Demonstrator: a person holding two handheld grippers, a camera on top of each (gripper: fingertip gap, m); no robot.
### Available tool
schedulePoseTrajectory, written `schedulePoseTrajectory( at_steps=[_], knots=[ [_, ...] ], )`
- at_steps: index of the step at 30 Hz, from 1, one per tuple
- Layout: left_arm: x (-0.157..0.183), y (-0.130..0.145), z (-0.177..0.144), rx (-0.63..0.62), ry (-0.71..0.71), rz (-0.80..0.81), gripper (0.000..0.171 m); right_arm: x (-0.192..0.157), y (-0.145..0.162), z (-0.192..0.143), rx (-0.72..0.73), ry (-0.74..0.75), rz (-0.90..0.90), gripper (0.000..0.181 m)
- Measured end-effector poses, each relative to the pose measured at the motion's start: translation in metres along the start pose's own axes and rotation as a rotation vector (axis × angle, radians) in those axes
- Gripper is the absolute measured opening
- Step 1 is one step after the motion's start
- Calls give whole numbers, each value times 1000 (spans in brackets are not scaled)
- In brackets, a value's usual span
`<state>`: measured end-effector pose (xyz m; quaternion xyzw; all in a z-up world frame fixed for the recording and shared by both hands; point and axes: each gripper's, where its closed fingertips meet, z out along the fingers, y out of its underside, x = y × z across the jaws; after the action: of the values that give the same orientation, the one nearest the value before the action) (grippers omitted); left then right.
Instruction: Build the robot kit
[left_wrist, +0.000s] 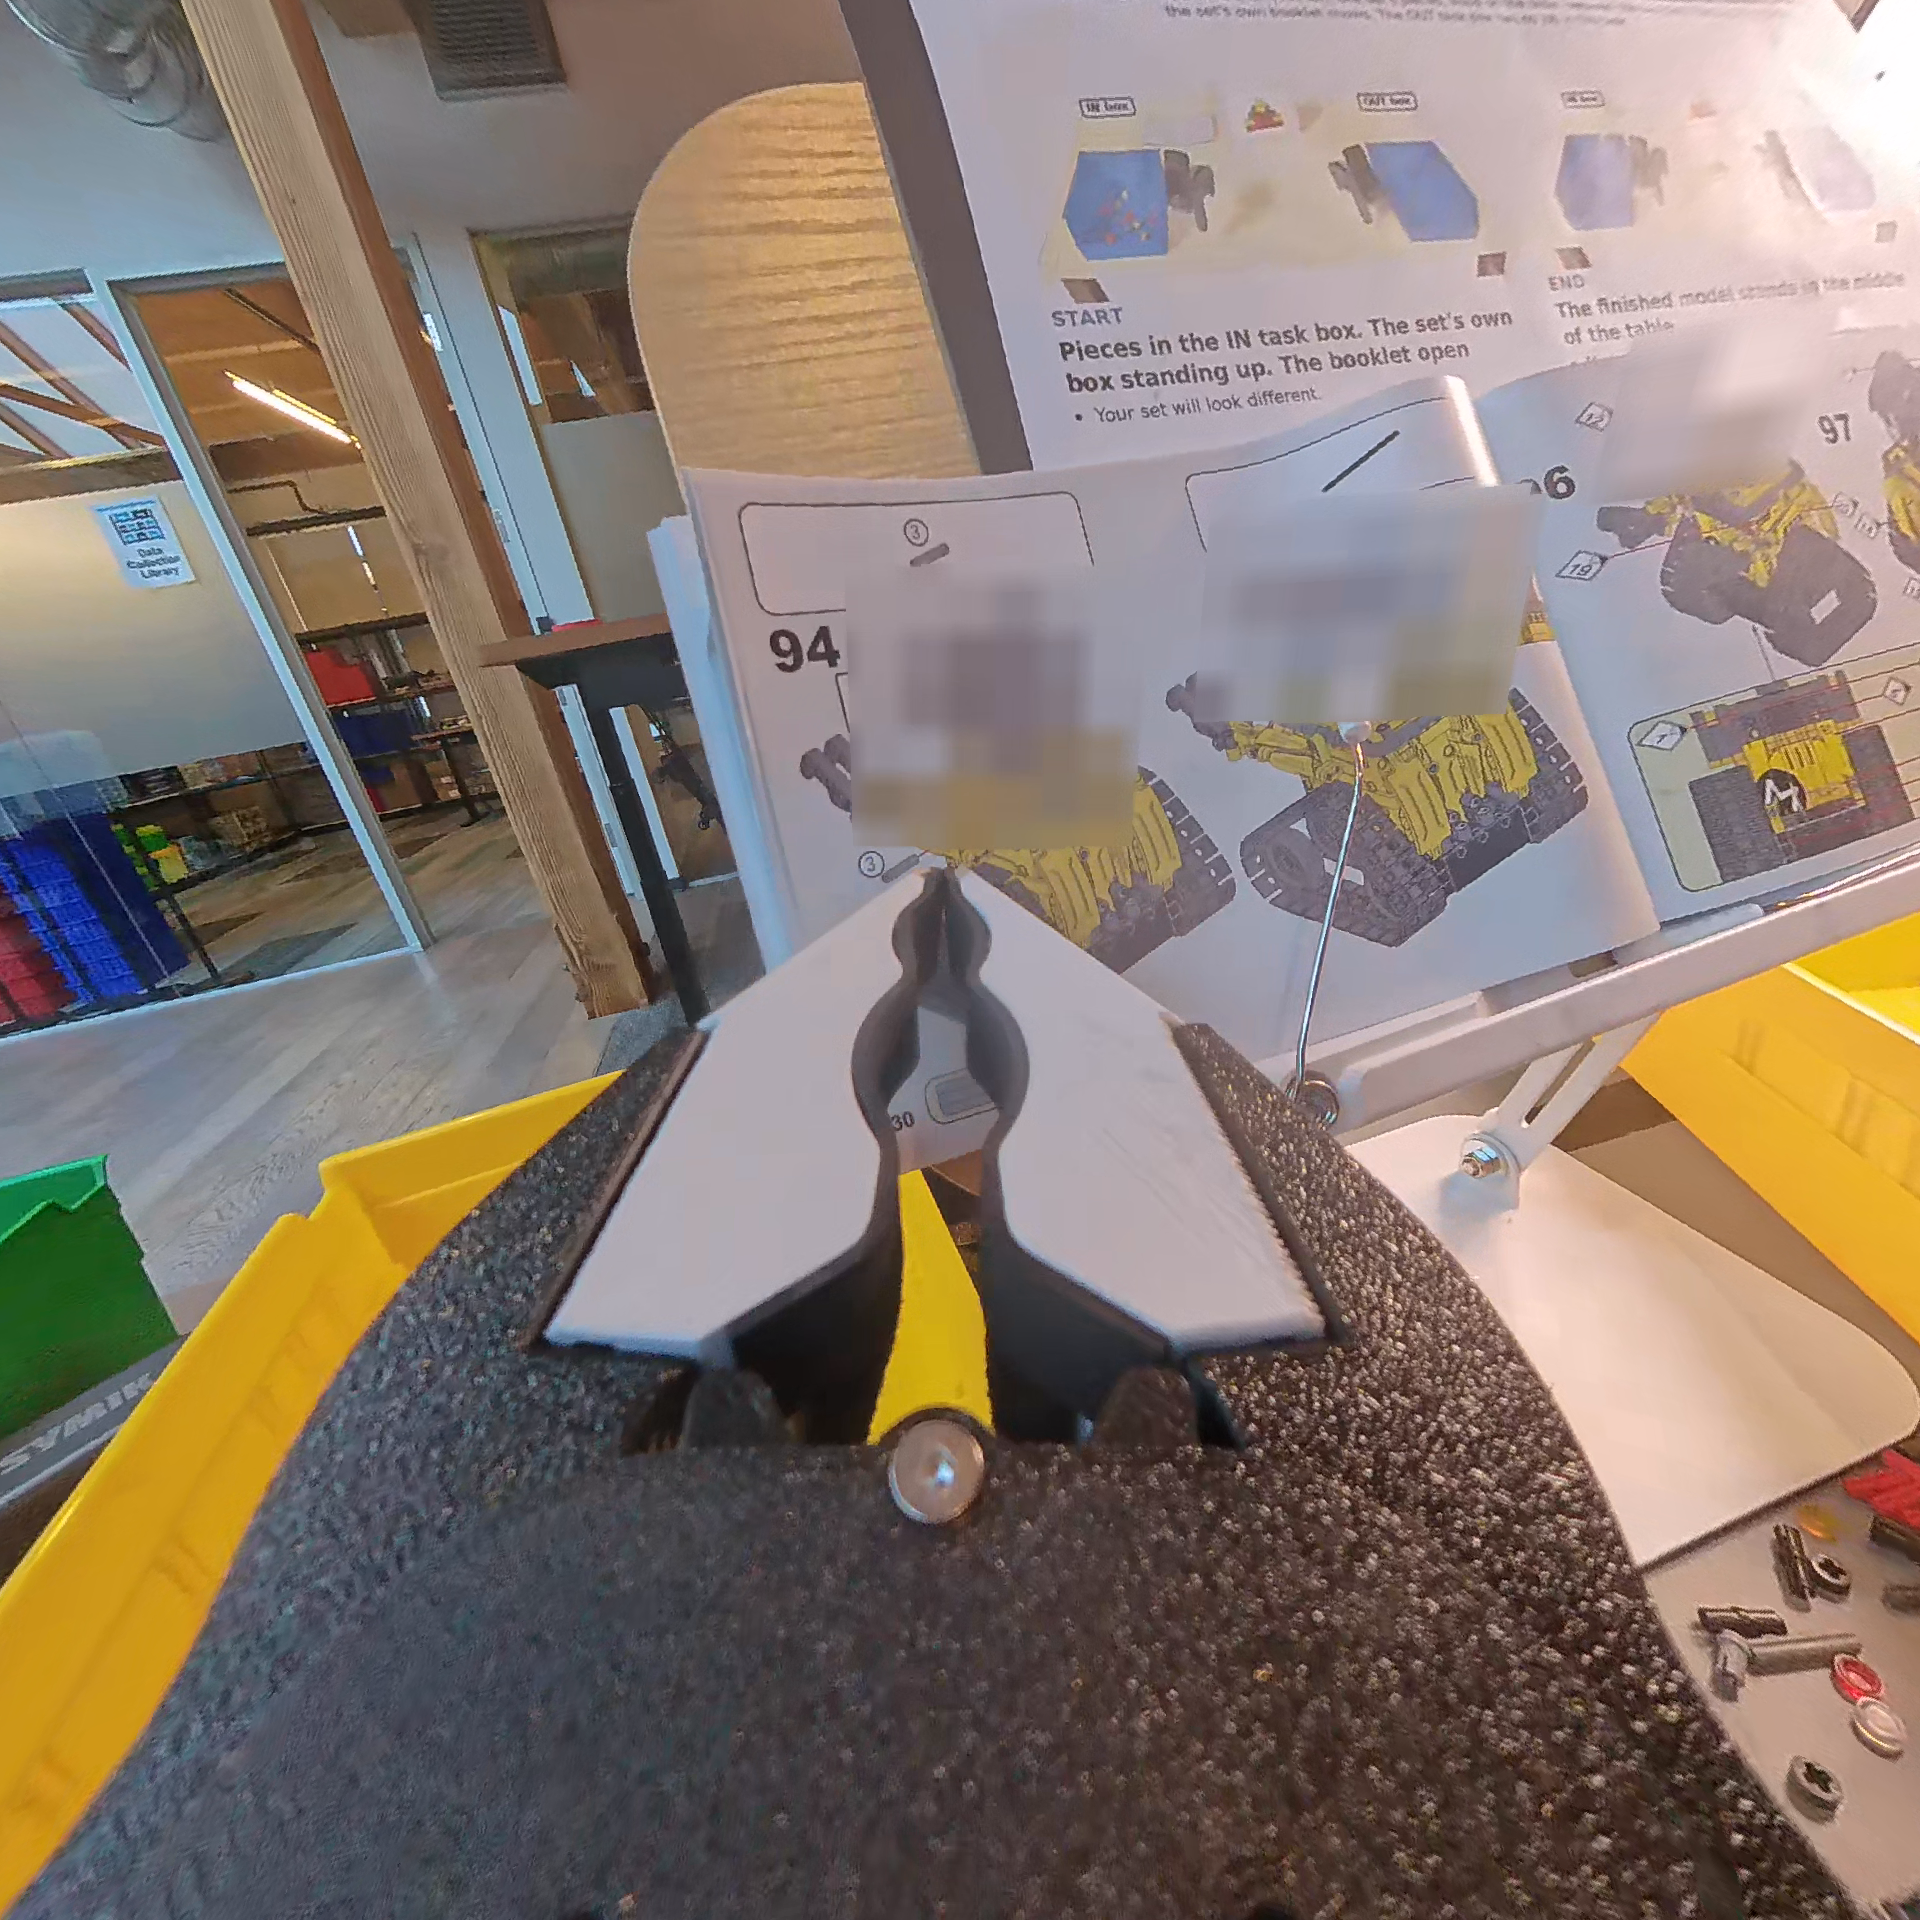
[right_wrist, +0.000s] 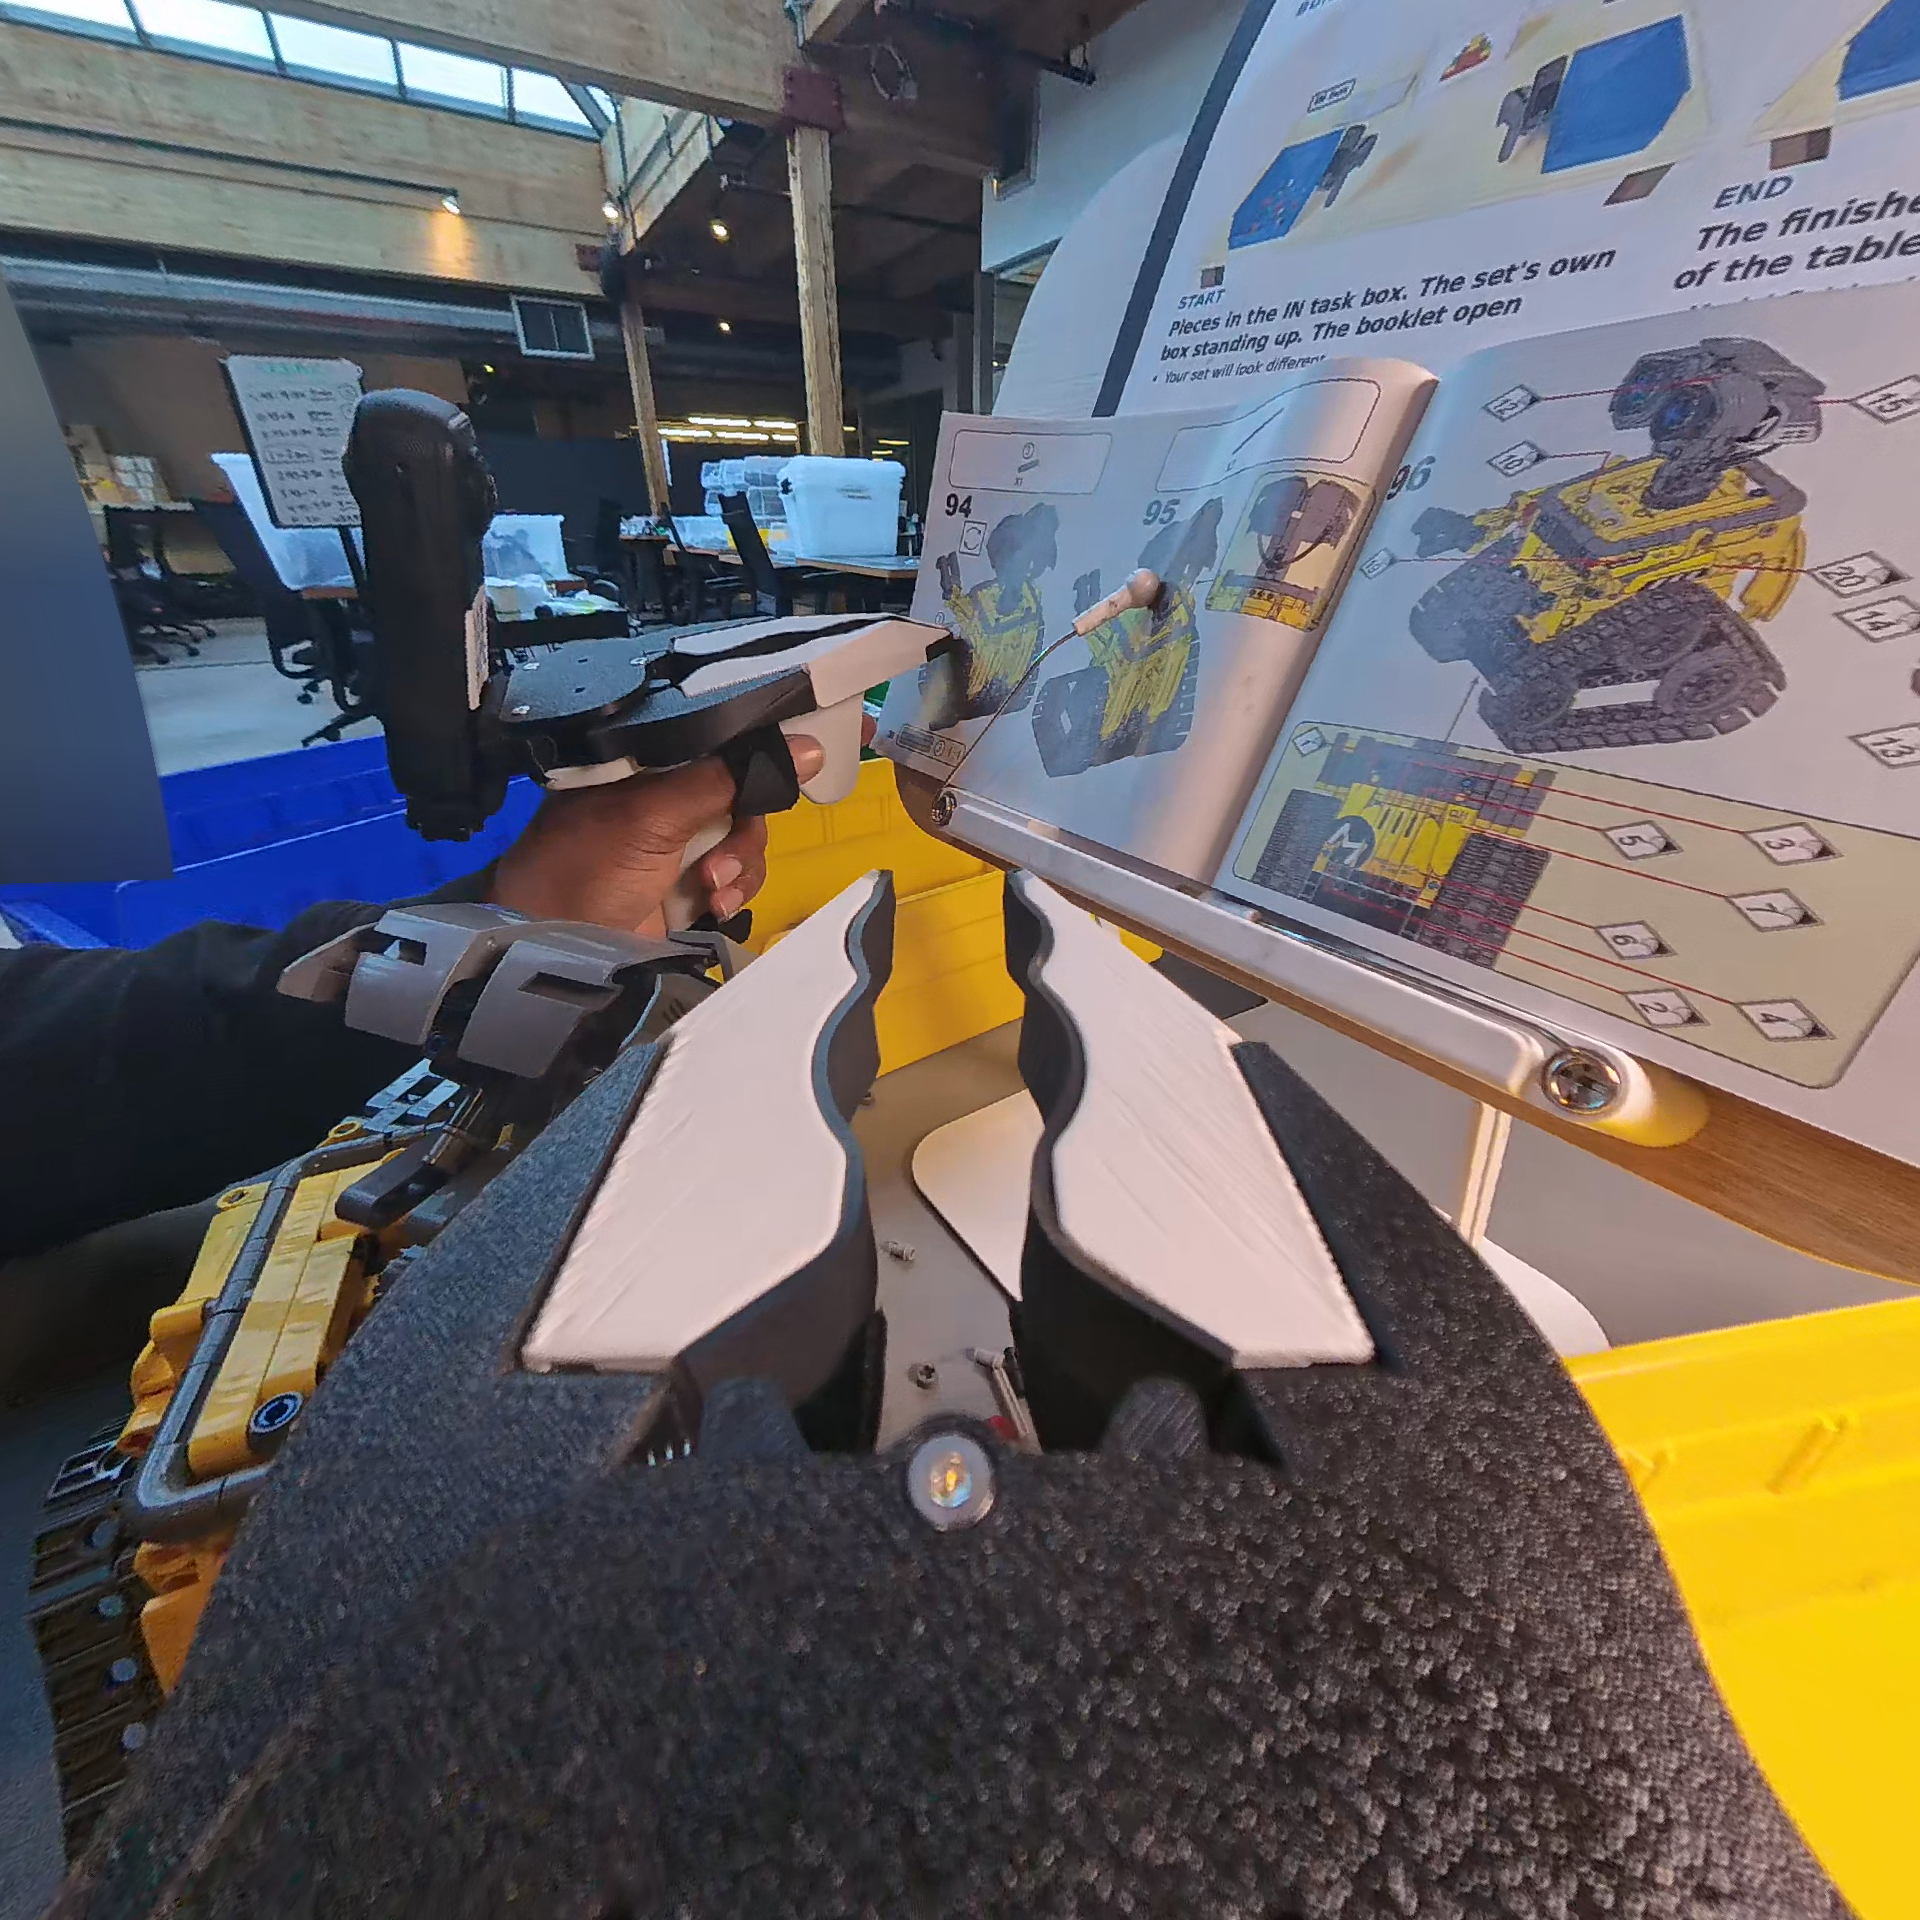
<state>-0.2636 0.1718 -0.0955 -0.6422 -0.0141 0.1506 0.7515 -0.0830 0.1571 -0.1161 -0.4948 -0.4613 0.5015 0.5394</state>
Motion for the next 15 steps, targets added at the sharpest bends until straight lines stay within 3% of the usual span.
schedulePoseTrajectory(
  at_steps=[15],
  knots=[
    [17,-10,13,18,41,46,0,-2,3,1,-12,-8,4,21]
  ],
)
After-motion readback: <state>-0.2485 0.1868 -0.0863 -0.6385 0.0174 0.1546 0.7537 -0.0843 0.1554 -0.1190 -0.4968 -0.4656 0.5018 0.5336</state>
